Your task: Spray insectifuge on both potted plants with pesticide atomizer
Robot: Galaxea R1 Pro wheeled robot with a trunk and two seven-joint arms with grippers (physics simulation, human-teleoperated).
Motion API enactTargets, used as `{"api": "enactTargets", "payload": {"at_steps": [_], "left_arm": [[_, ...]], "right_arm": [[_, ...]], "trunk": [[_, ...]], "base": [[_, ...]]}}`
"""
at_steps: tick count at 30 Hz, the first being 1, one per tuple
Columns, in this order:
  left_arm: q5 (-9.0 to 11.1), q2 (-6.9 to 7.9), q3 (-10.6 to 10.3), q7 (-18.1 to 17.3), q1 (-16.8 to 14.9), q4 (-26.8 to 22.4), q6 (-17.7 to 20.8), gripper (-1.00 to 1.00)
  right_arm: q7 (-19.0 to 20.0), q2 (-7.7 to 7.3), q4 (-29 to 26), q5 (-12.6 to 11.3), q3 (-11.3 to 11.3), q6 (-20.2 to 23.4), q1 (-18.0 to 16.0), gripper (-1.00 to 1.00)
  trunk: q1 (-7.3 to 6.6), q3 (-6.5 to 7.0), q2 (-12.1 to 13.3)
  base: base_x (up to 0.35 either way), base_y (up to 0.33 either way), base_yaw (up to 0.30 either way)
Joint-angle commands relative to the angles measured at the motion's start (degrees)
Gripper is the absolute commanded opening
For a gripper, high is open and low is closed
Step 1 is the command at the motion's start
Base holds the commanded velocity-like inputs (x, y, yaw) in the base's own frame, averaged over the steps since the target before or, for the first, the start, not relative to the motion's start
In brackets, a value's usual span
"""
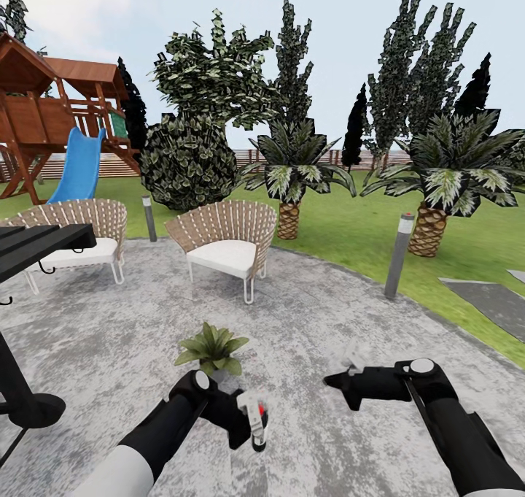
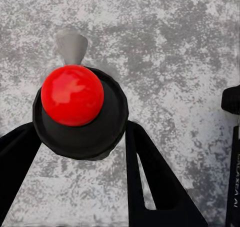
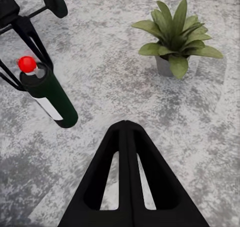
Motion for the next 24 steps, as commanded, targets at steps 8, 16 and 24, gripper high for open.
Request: {"api": "enactTargets", "payload": {"at_steps": [8,16,24], "left_arm": [[-6.86,-0.01,0.06,-3.07,-0.03,-0.02,0.60,-1.00],[-7.29,-0.36,-0.04,-4.44,-0.03,-0.02,0.60,-1.00],[-7.29,-1.21,-0.08,-4.38,-0.03,-0.05,0.66,-1.00]], "right_arm": [[0.39,0.14,-0.13,0.15,3.41,0.44,-0.04,-1.00],[0.43,0.46,-0.22,0.14,5.64,0.44,-0.04,-1.00],[0.49,0.62,-0.31,0.14,6.20,0.46,-0.04,-1.00]], "trunk": [[0.00,-0.07,-0.03],[0.00,-0.07,-0.03],[0.00,-0.07,-0.03]], "base": [[0.000,0.000,0.000],[0.000,0.000,0.000],[0.000,0.000,0.000]]}}
